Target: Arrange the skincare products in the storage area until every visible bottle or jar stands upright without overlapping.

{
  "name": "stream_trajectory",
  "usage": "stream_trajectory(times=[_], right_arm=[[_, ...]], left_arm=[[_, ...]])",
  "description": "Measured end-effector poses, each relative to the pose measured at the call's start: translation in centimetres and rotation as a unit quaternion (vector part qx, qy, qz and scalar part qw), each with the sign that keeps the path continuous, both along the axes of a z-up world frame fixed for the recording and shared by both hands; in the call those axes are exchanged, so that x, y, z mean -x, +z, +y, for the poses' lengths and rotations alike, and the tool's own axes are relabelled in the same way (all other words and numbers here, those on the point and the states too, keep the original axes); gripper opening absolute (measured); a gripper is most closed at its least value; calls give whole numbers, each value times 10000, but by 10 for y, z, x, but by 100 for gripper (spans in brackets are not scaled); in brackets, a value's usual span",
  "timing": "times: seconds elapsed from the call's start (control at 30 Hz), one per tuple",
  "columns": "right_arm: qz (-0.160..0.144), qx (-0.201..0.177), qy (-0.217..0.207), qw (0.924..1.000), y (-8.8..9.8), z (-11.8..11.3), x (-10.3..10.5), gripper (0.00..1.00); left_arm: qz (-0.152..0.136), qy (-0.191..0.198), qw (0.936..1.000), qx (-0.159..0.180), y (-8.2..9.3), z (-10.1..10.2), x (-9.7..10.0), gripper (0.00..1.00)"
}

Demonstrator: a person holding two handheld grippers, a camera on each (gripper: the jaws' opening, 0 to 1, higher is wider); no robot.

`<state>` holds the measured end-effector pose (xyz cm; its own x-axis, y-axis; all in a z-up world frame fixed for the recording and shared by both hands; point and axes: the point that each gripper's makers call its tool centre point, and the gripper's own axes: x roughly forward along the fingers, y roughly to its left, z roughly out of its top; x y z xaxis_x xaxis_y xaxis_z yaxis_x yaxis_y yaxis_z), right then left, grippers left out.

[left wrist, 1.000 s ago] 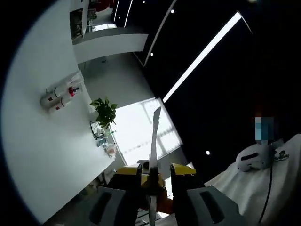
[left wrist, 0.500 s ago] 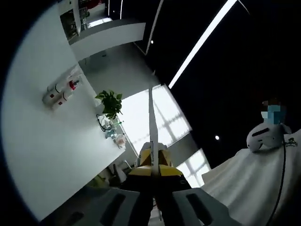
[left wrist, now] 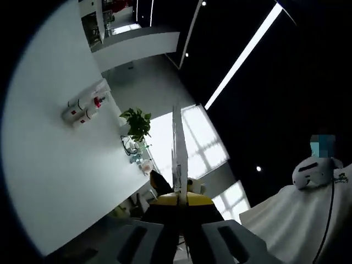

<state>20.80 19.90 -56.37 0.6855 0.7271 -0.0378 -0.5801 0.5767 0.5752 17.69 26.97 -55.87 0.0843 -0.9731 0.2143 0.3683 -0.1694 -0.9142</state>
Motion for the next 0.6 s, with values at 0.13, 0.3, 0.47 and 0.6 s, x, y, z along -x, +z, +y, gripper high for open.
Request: stream_trajectory(times=[0.13, 0.3, 0.47, 0.6], right_arm=[[-57, 195, -298, 9993, -5, -12, -2, 26], [53, 207, -555, 9982, -9, -23, -6, 49], [113, 1189, -725, 9902, -30, -32, -13, 35], [-197, 2254, -1012, 9688, -49, -37, -27, 52]], left_arm=[[97, -76, 9999, 20, -3, -4, 1, 2], [196, -3, 9997, -139, -17, -5, -4, 2], [247, 90, 9990, -356, -27, -4, -11, 2], [331, 288, 9980, -463, -37, -1, -26, 2]])
